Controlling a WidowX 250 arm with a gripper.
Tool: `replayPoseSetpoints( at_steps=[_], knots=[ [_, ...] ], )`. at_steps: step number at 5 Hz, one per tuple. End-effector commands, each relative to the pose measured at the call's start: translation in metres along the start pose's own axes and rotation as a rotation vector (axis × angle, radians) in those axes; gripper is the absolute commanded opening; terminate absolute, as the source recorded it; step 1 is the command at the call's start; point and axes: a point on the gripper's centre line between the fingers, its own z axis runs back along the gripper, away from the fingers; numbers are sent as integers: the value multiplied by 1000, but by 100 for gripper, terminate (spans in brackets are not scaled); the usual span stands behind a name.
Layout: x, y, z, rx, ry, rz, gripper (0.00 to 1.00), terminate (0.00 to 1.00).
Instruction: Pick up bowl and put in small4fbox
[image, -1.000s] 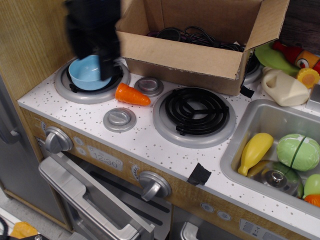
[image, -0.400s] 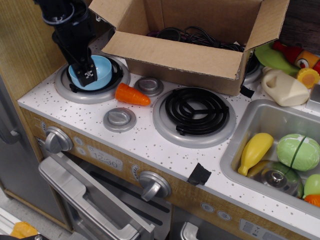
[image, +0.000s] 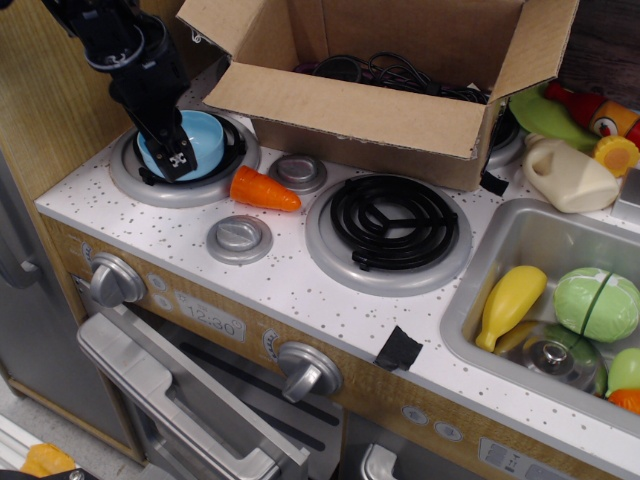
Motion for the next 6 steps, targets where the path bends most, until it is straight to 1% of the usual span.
replayPoseSetpoints(
  at_steps=[1, 3, 4, 5, 6],
  knots=[
    [13, 10, -10, -43, -13, -9, 0, 0],
    [11, -4, -7, -74, 1, 33, 0, 0],
    [11, -10, 10, -75, 38, 74, 0, 0],
    [13, -16, 44, -21, 135, 162, 0, 0],
    [23, -28, 83, 47, 220, 249, 0, 0]
  ],
)
